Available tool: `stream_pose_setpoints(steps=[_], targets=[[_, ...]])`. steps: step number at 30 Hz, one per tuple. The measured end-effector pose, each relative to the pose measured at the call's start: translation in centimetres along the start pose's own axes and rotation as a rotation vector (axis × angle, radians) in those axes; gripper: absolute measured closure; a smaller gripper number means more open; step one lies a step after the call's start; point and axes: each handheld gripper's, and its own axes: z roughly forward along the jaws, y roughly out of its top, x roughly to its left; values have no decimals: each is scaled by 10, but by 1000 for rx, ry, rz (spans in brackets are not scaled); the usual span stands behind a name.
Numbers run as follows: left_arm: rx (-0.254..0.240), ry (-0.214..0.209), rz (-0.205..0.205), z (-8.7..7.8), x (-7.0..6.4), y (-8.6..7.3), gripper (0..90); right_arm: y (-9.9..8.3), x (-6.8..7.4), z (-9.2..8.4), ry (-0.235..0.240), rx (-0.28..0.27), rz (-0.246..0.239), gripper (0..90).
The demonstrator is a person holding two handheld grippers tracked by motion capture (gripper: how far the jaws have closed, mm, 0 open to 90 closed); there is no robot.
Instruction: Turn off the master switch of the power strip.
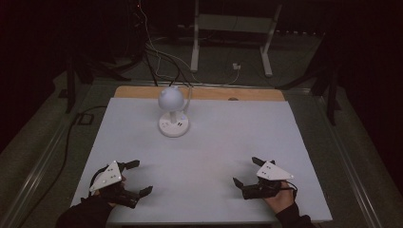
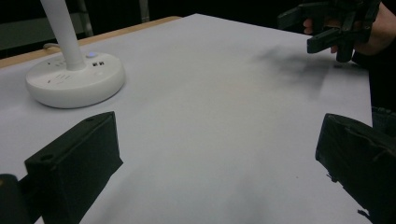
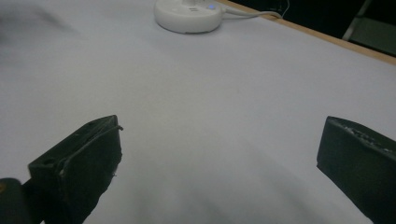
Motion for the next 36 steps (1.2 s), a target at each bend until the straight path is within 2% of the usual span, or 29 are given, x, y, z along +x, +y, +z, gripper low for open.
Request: stream_pose_setpoints(steps=[2,6,10,17,25,31,33,36], targets=[[-1,-2,0,0,0,0,4,1,0,-1,-14,-6,2,0],[-4,-4,-2,0,0,0,4,1,0,-2,-13,-5,14,0],[-4,-2,-6,-1,0,0,4,0,2,1,-19,23,5,0],[-11,-8,-12,-1,0,1,4,1,4,1,-32,51,24,7],[-17,-7,-12,-1,0,1,4,7,8,2,-13,71,31,6],[-15,-7,-16,-1,0,1,4,18,11,1,27,68,41,0],[-15,-9,-15,-1,0,1,4,21,11,2,24,73,22,0],[-14,-11,-16,0,0,1,4,27,10,2,31,69,23,0]])
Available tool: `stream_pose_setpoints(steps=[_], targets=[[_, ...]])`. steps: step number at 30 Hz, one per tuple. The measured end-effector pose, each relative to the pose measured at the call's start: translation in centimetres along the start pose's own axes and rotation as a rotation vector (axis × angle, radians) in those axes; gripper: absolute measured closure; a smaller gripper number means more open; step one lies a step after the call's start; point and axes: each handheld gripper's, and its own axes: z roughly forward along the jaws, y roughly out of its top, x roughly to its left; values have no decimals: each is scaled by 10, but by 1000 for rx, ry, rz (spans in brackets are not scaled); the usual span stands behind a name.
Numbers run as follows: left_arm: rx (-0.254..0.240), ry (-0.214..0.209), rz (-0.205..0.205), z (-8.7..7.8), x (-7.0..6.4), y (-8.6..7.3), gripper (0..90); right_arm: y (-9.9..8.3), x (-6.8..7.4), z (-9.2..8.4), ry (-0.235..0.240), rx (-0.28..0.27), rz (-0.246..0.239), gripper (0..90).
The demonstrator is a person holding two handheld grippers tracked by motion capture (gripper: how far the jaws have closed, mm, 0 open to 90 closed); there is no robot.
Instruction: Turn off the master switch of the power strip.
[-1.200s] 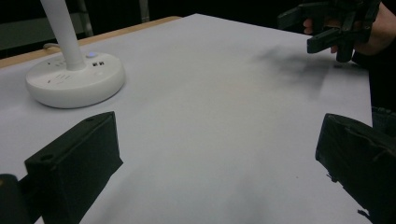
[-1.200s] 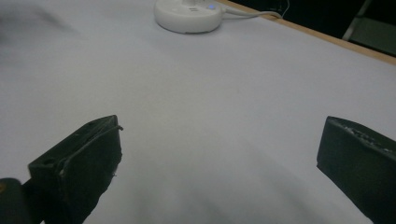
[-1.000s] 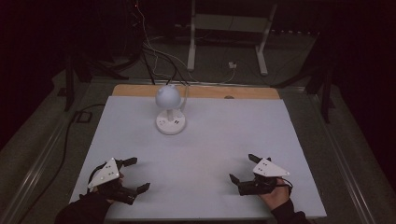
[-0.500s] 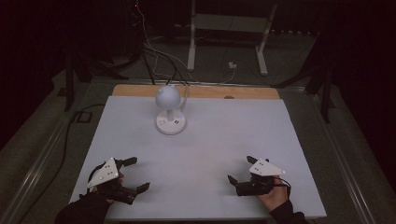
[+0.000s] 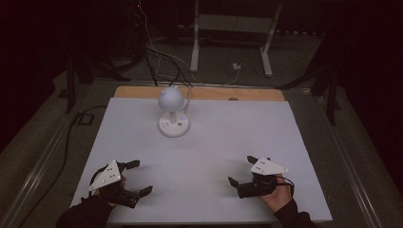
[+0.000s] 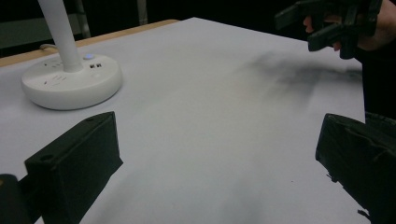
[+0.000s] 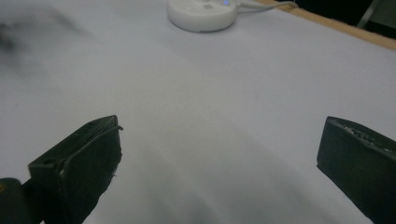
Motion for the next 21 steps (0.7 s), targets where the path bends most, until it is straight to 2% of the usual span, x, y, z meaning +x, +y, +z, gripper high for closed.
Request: stream_pose_setpoints(steps=[6,11,21], targets=[[-1,-5,0,0,-1,0,4,17,-3,2,15,-24,-12,0],[-2,-8,1,0,-1,0,4,24,-4,8,23,-34,-13,0],[-3,-10,2,0,-2,1,4,46,-7,27,53,-61,-37,0]])
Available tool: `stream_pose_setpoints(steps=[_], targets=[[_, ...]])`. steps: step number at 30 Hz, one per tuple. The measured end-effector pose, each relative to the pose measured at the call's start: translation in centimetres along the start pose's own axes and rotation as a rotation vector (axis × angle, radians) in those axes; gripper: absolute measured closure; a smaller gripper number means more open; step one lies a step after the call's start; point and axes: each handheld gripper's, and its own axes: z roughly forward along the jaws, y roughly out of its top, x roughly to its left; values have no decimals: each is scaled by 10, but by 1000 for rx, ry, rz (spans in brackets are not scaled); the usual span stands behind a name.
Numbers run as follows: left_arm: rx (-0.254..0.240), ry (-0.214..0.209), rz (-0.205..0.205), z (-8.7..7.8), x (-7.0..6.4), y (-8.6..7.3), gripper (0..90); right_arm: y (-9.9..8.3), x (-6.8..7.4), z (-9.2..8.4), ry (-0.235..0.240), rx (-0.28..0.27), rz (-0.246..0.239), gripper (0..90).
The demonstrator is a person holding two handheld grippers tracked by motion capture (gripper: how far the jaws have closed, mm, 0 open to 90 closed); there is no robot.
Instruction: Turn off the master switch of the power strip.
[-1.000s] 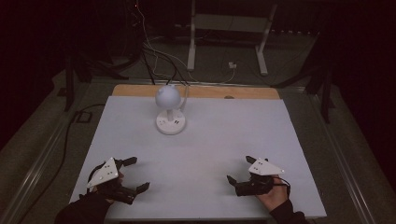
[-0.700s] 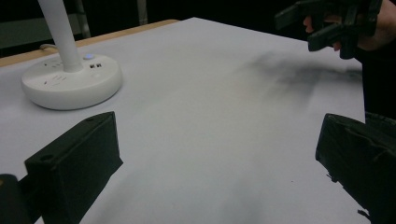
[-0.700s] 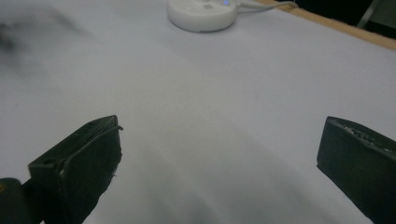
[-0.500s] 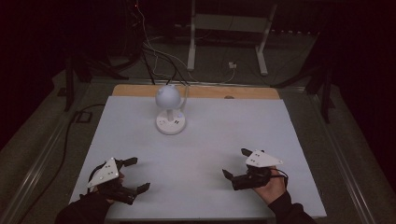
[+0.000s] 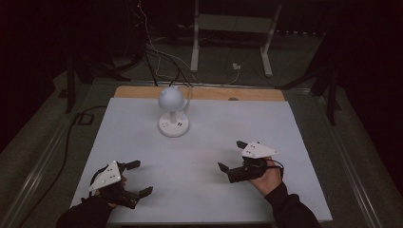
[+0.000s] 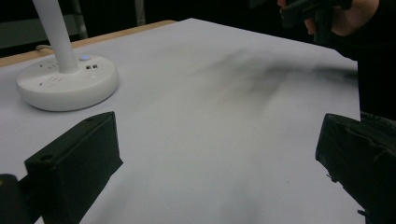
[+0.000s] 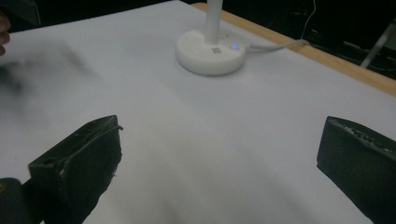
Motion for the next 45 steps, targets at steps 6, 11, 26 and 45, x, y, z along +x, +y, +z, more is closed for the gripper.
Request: stream_pose_setpoints(steps=[6,11,26,45], targets=[[1,-1,0,0,0,0,4,15,-2,9,9,-20,-19,0],[1,-3,-1,0,0,0,4,25,-4,20,27,-23,-25,0],[2,-7,2,0,-1,0,4,47,-3,59,52,-40,-57,0],[-3,-14,-4,0,0,0,4,55,-14,107,75,-60,25,0]])
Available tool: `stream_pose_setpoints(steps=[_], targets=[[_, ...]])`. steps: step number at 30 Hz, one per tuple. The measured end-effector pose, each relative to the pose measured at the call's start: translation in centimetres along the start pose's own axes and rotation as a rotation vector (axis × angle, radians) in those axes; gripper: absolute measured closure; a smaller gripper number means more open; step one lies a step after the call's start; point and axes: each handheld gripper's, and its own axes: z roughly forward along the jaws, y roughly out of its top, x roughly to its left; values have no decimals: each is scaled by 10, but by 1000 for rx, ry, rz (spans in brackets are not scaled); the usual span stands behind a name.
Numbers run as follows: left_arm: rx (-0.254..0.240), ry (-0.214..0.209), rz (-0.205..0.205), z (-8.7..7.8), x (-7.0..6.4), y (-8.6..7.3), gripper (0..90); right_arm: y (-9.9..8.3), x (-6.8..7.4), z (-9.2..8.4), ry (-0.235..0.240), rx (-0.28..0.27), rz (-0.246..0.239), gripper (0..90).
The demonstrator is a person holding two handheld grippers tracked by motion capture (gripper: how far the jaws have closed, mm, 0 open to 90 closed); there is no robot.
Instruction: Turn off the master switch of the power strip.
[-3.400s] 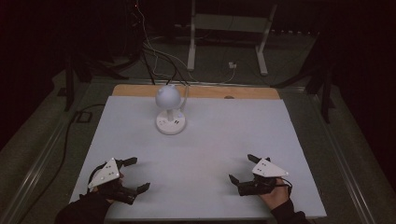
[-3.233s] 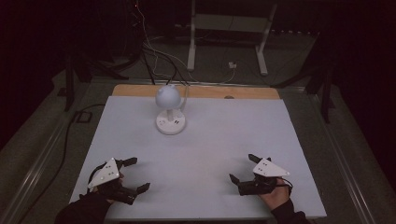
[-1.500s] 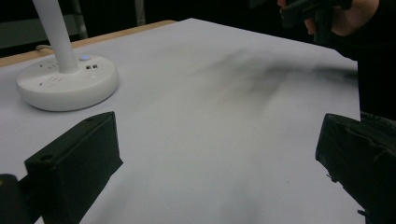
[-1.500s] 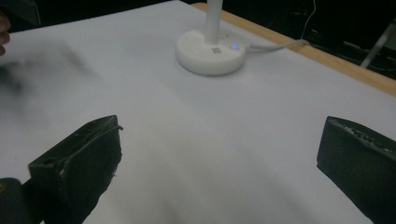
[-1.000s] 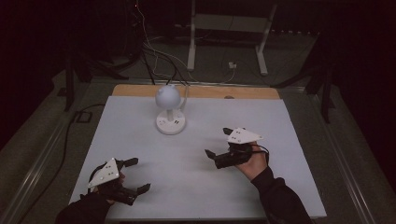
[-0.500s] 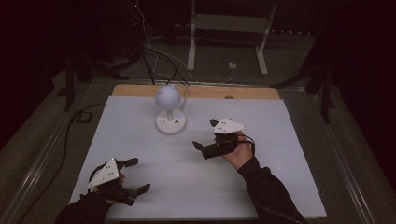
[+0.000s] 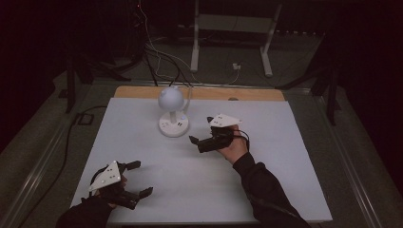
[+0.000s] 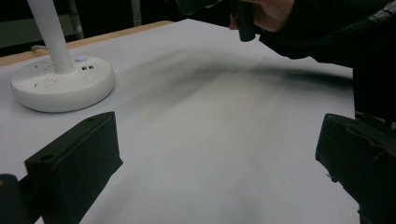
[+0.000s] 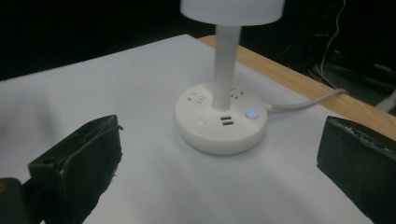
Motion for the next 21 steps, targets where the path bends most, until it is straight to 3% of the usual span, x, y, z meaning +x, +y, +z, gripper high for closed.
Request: stream_pose_setpoints(steps=[7,16,21], targets=[[-1,-1,-1,0,0,0,4,4,-9,15,-11,-10,39,1],[-3,-3,-2,0,0,0,4,9,-13,36,-66,12,43,139],[-4,-2,-1,0,0,0,4,11,-16,47,-93,35,43,273]])
